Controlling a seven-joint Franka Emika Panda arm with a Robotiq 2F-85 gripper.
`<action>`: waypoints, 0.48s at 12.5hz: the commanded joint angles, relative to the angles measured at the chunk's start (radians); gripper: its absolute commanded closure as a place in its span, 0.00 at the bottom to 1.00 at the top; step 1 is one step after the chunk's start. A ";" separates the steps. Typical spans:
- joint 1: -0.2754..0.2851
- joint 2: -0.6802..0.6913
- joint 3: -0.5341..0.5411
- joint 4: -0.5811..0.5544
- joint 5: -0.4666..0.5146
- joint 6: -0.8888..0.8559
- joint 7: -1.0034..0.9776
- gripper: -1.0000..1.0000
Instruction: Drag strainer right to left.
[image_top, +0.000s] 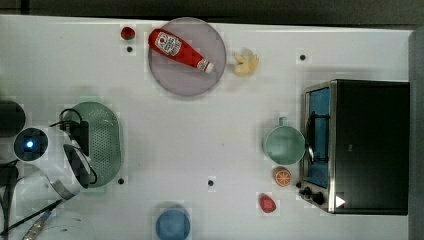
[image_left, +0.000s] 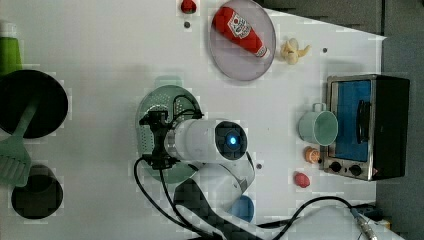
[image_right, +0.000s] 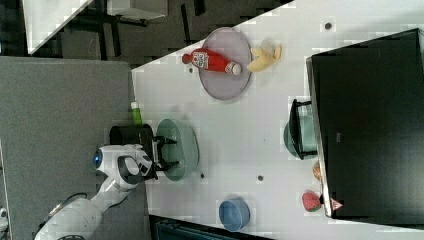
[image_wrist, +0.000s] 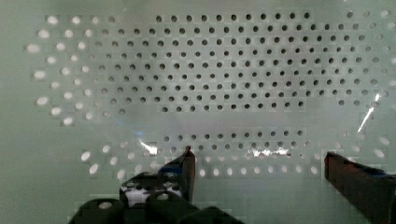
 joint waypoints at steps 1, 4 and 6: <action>0.002 -0.002 -0.007 0.031 -0.004 0.013 0.046 0.00; -0.001 -0.094 -0.058 0.012 -0.009 -0.108 -0.038 0.00; -0.007 -0.204 -0.113 0.013 -0.009 -0.232 -0.223 0.00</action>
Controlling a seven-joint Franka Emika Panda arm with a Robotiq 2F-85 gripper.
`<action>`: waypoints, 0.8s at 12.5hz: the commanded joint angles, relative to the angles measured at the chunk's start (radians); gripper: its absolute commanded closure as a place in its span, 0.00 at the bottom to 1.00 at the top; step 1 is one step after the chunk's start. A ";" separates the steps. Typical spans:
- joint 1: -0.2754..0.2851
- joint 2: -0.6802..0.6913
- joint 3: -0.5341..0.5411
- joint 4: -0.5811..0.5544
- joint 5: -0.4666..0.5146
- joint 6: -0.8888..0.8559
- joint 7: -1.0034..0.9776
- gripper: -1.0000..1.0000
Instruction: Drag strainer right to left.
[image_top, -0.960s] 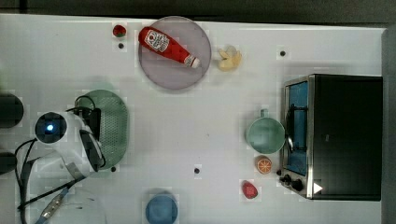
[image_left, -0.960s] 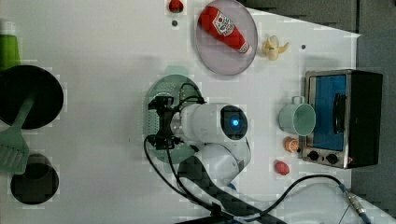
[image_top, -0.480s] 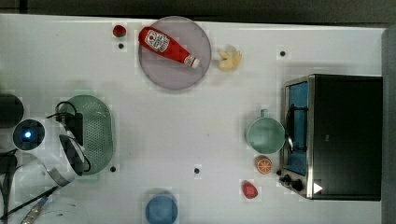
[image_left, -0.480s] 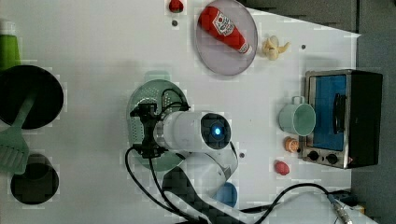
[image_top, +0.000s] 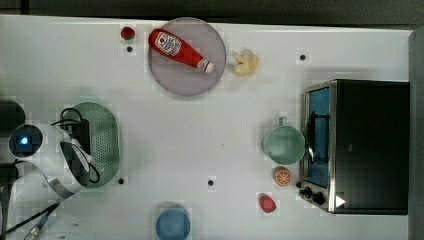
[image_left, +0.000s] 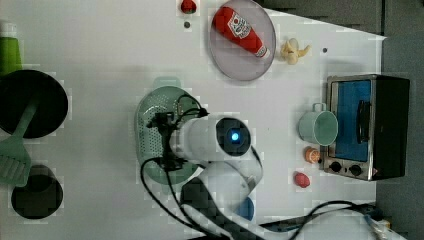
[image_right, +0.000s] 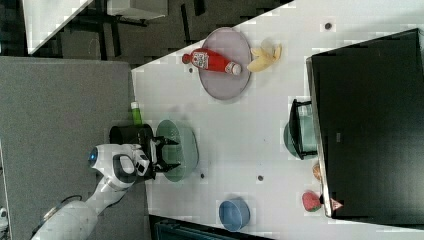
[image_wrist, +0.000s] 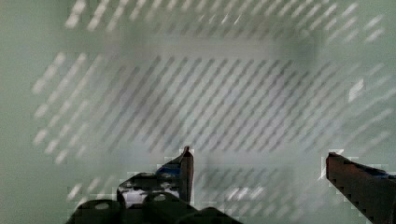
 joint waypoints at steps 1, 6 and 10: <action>-0.031 -0.215 -0.101 0.024 0.019 -0.130 -0.277 0.00; -0.058 -0.520 -0.361 0.024 0.017 -0.404 -0.607 0.00; -0.083 -0.730 -0.567 0.025 -0.098 -0.632 -1.012 0.00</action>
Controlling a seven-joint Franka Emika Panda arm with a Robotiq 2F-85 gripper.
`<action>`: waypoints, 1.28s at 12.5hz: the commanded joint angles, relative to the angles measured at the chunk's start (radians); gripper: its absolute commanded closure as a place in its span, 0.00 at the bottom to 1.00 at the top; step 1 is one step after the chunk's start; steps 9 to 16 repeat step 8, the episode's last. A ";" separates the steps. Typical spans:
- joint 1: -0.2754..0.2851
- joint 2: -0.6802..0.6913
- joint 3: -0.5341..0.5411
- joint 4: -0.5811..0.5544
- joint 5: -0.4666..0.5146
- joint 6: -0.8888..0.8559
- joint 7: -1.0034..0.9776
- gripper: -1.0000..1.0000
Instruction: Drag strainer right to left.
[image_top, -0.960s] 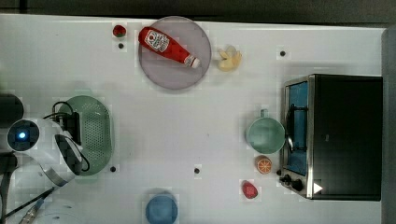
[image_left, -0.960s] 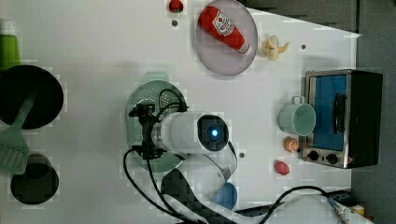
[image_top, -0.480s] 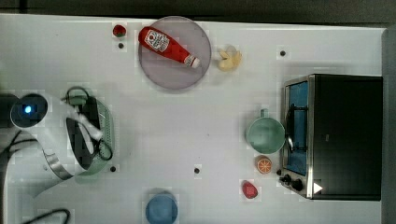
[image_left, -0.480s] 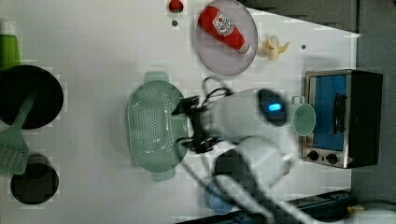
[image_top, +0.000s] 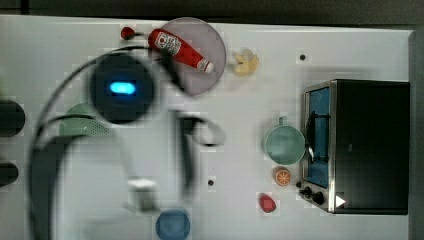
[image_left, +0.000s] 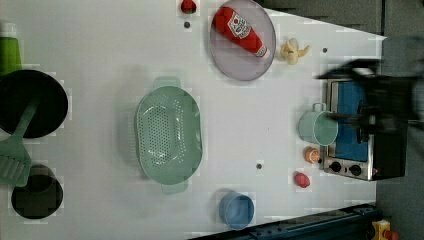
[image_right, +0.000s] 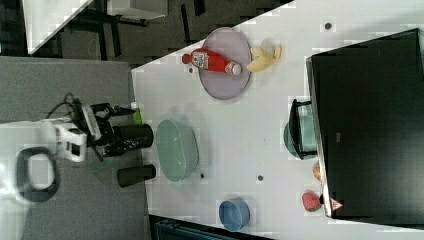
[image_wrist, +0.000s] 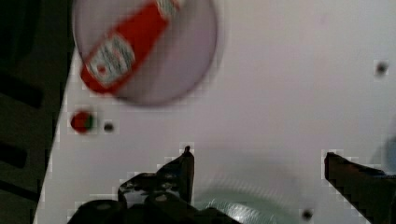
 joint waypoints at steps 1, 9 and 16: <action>-0.034 -0.104 -0.114 -0.006 -0.094 -0.138 -0.420 0.00; -0.039 -0.204 -0.196 -0.009 -0.220 -0.239 -0.519 0.00; -0.039 -0.204 -0.196 -0.009 -0.220 -0.239 -0.519 0.00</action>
